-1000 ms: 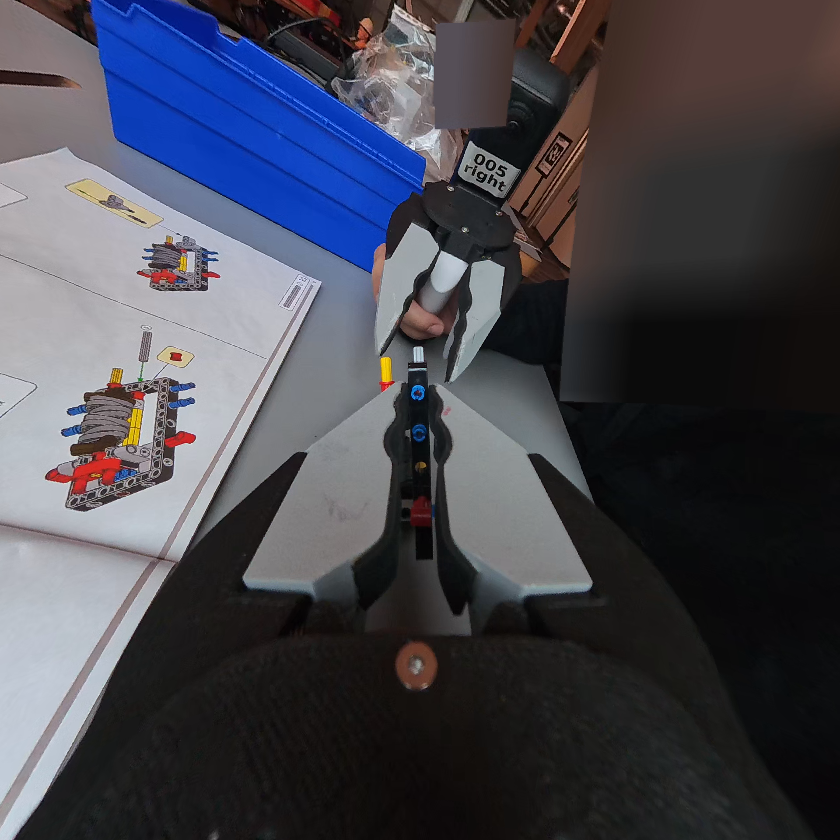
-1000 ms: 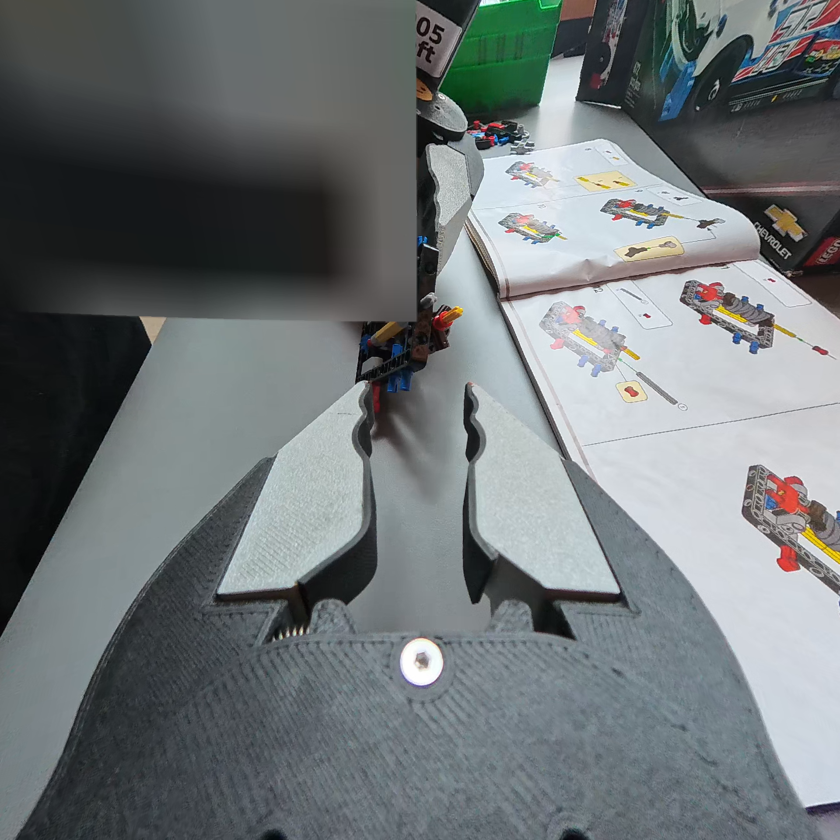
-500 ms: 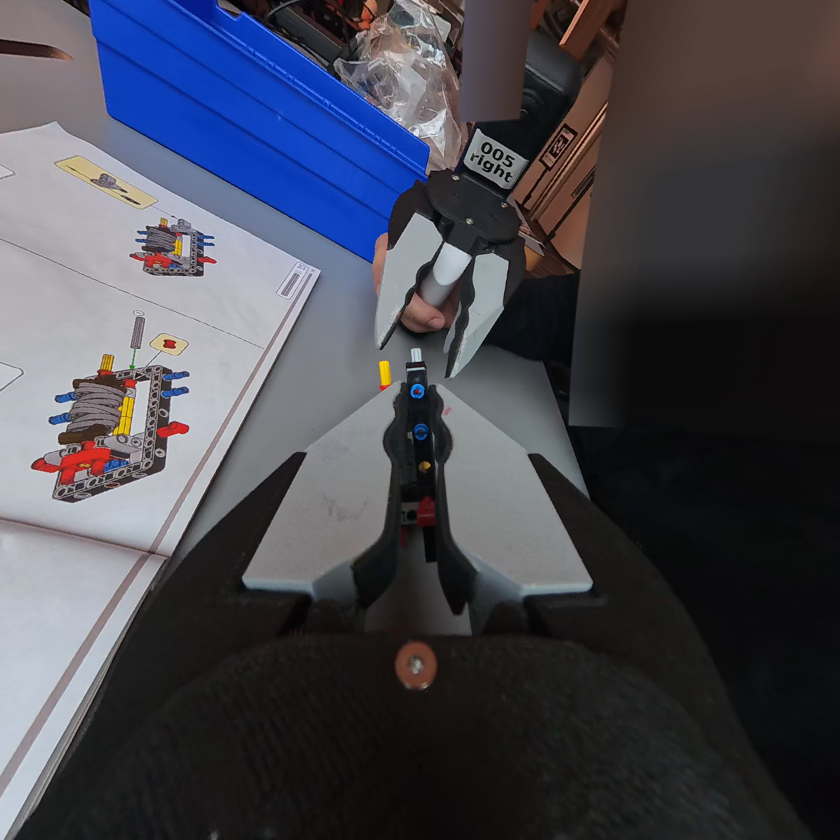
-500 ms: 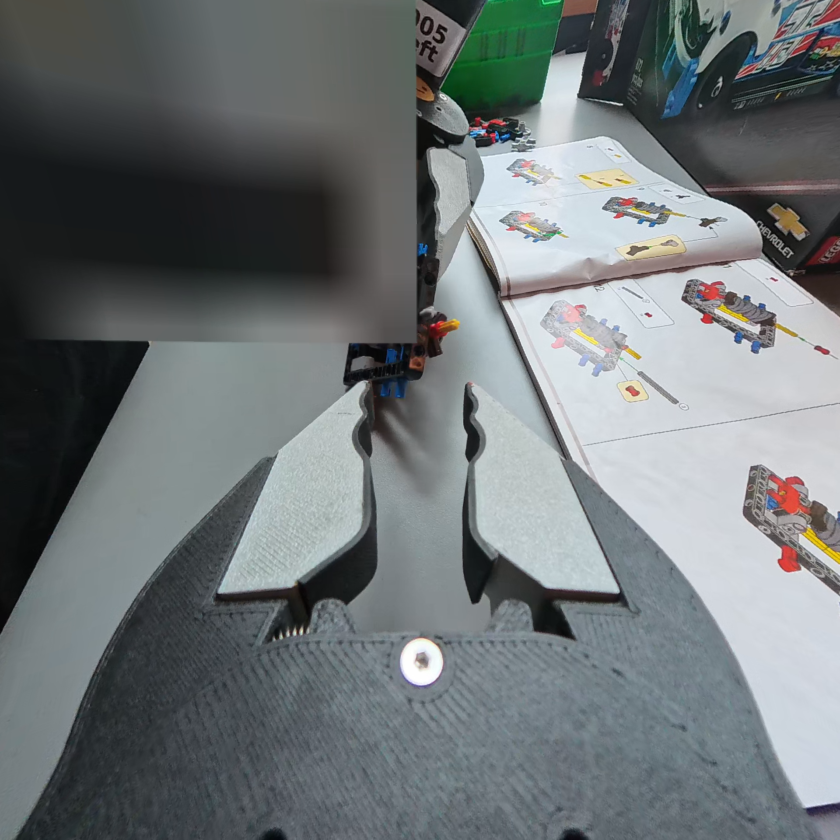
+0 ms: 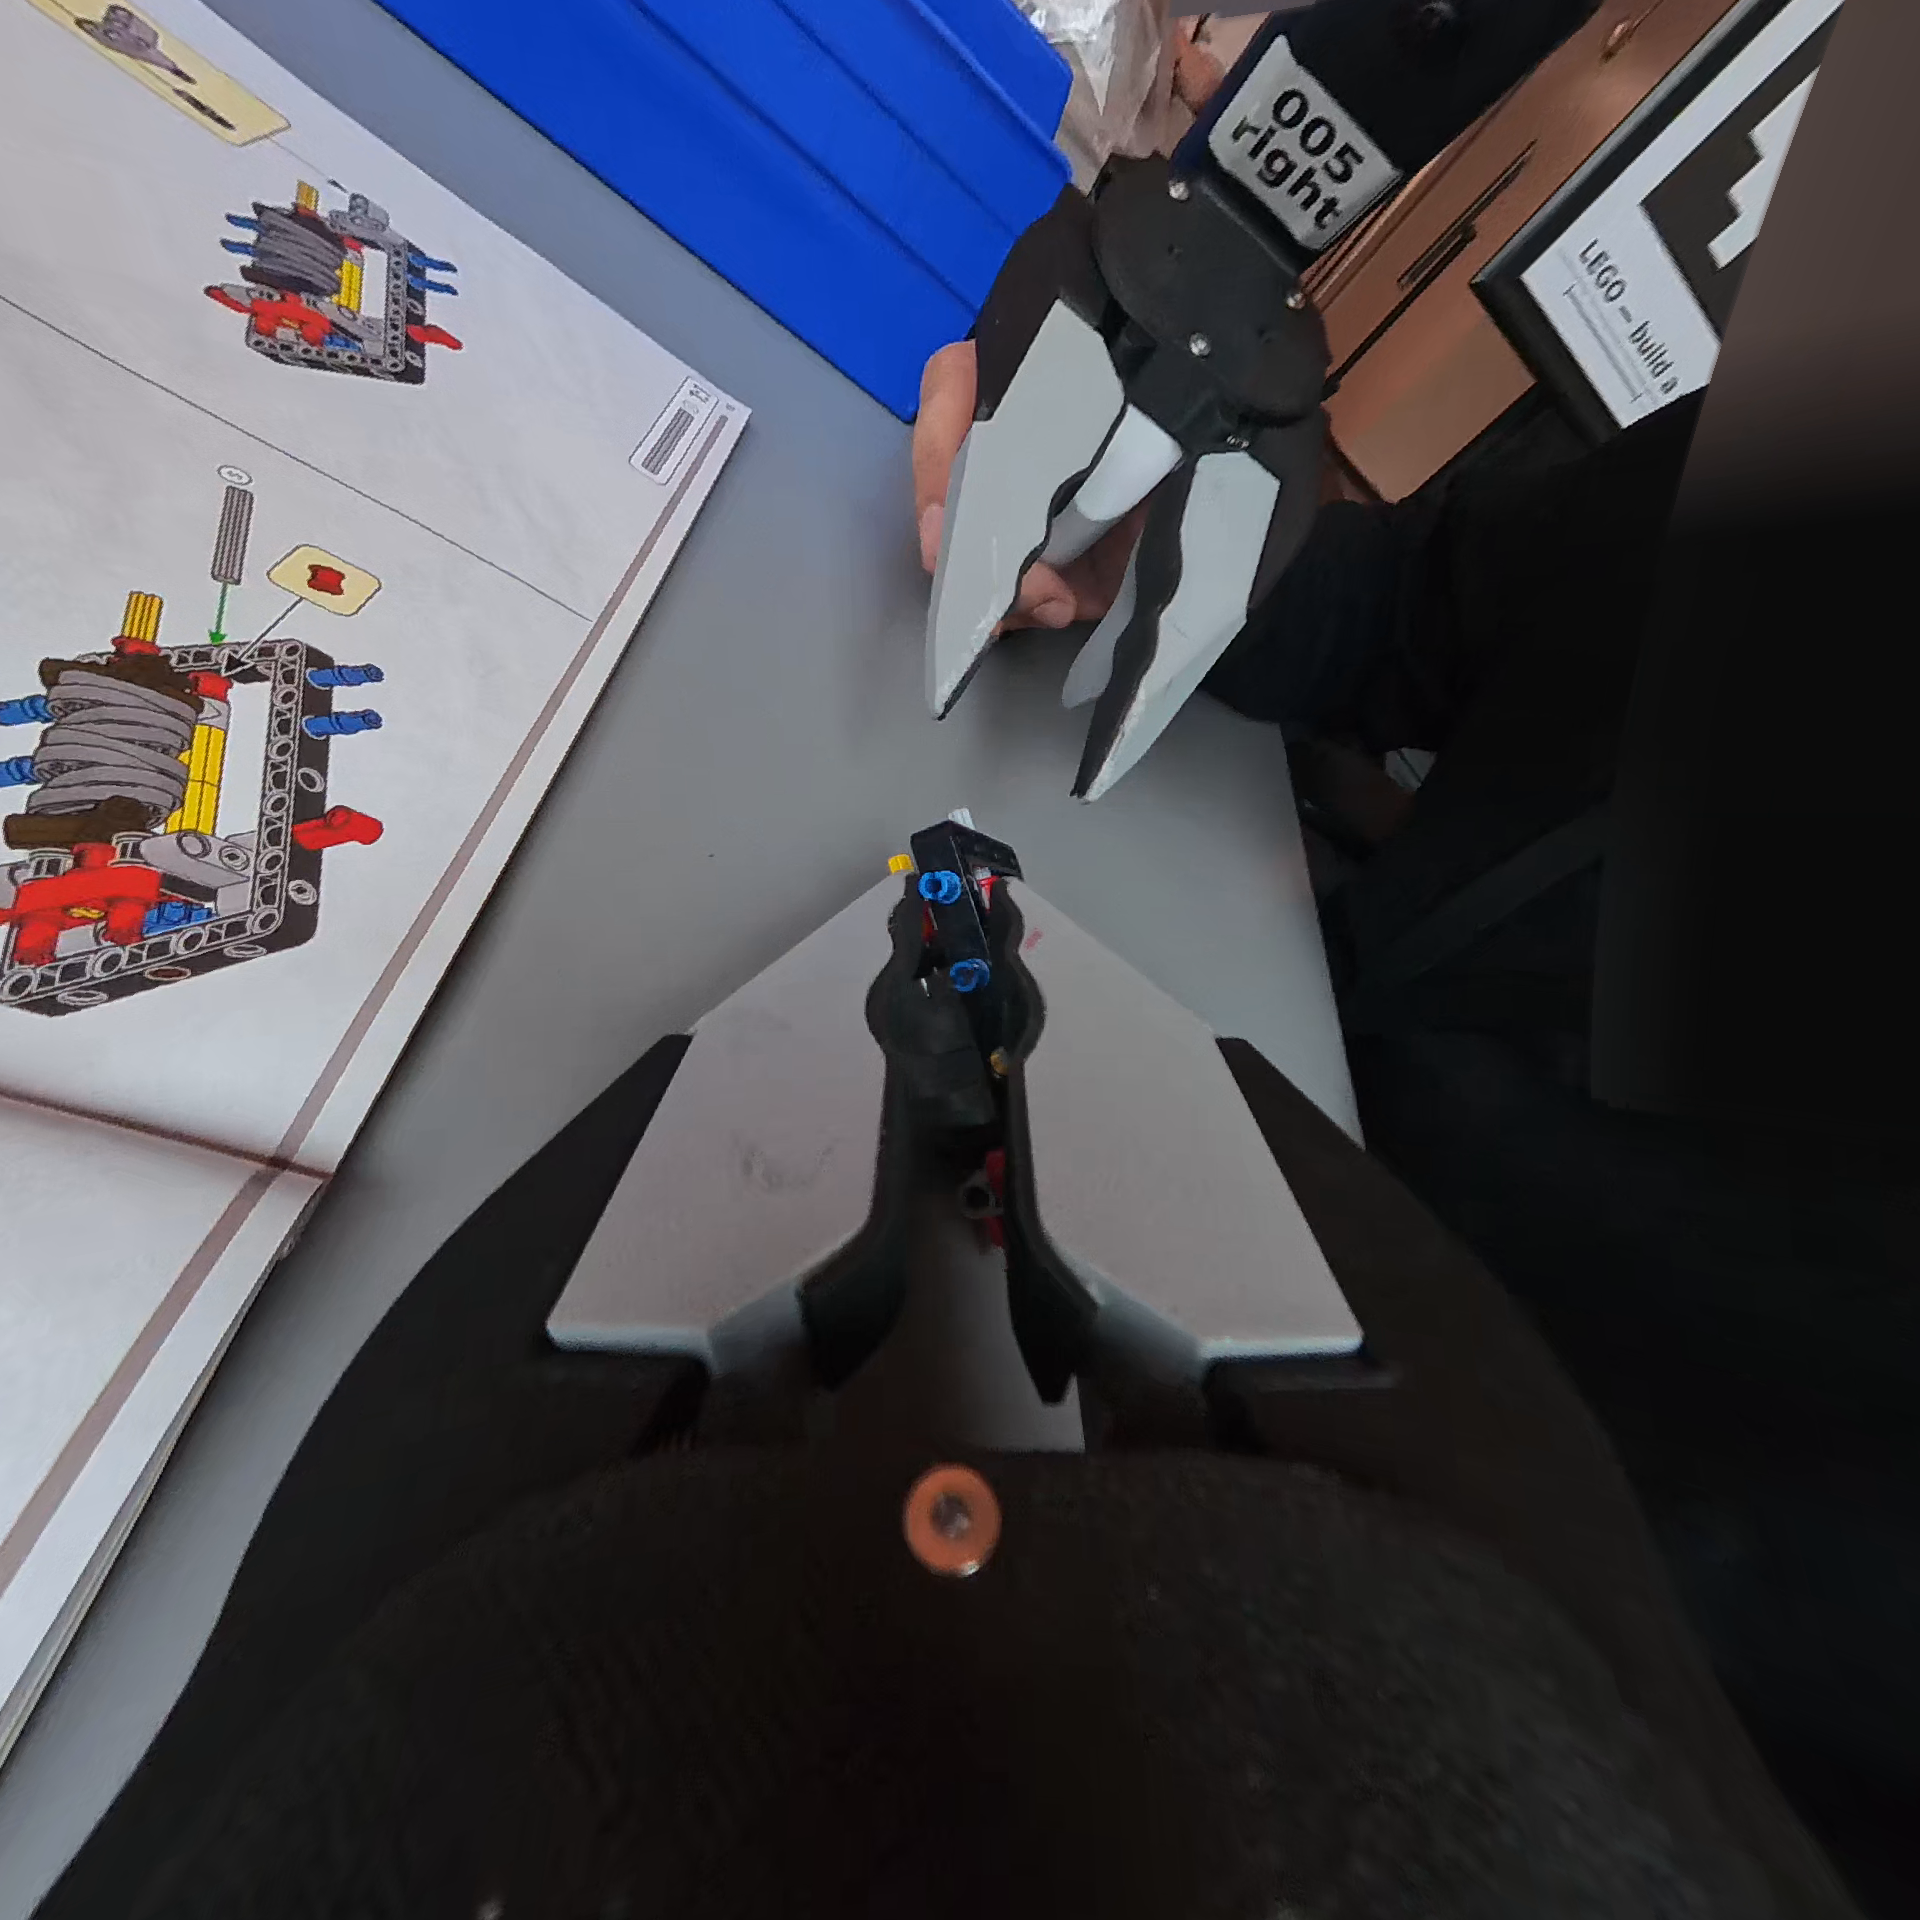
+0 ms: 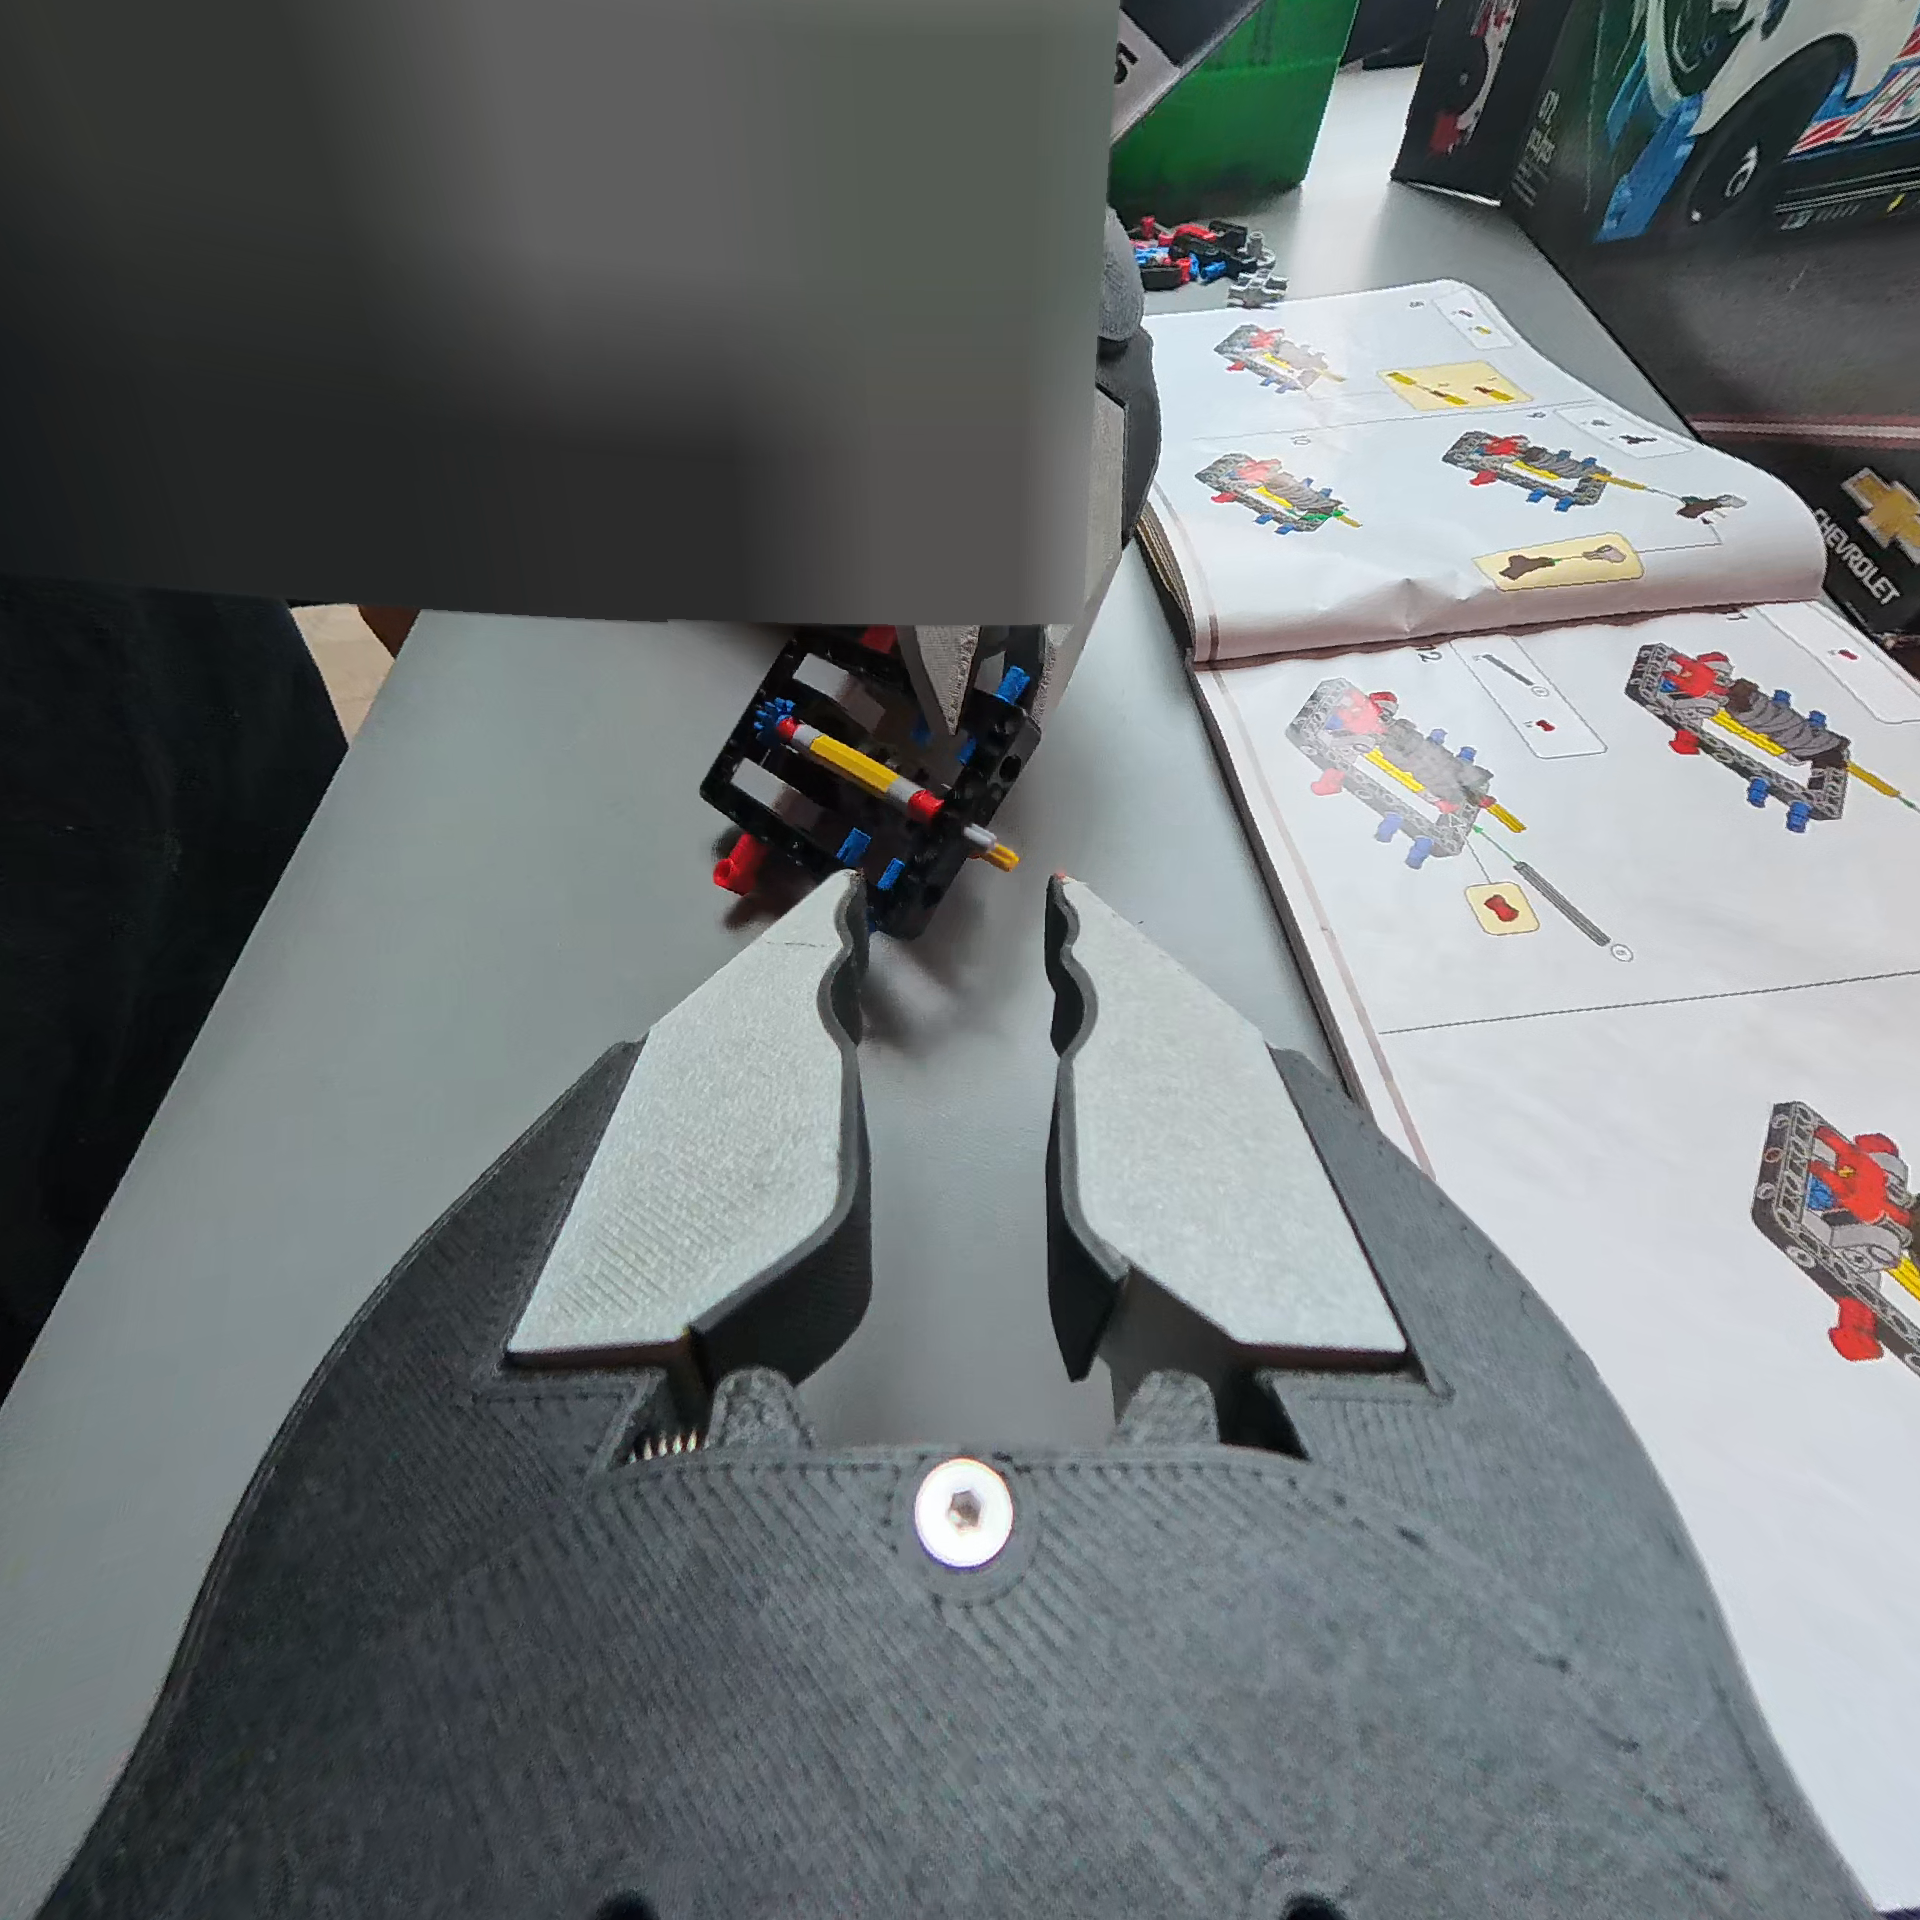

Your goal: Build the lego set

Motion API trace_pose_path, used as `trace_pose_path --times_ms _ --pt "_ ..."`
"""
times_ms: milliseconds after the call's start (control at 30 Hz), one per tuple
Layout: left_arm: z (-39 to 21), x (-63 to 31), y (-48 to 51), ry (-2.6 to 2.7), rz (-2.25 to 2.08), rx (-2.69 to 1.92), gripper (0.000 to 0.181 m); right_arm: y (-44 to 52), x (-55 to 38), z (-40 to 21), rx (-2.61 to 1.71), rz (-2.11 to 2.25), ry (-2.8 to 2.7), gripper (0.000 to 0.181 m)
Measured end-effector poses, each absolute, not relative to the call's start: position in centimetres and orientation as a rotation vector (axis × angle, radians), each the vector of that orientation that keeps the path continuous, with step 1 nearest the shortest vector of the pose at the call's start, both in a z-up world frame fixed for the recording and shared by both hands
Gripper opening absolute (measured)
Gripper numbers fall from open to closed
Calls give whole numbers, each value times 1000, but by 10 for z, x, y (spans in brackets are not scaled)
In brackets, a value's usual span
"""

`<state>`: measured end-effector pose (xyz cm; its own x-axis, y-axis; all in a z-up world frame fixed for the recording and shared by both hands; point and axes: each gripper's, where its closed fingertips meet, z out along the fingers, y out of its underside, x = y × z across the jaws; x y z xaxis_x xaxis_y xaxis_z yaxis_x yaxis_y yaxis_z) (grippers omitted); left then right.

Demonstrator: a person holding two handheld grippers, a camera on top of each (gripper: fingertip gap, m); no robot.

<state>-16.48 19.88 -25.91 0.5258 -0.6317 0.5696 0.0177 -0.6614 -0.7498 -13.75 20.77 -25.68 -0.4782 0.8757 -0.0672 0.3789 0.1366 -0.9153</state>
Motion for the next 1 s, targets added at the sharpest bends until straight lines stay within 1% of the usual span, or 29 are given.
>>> trace_pose_path --times_ms 233,533,1000 --pt "-272 -169 201 523 -1023 -2122 15 203 -137 -264 -1195 1278 -1980 27" --pt "-277 -169 200 543 -985 -2154 19 202 -137 -268 -1200 1250 -2006 26" --pt "-276 -182 206 531 -864 -2166 38 202 -138 -272 -1210 1214 -2026 24"
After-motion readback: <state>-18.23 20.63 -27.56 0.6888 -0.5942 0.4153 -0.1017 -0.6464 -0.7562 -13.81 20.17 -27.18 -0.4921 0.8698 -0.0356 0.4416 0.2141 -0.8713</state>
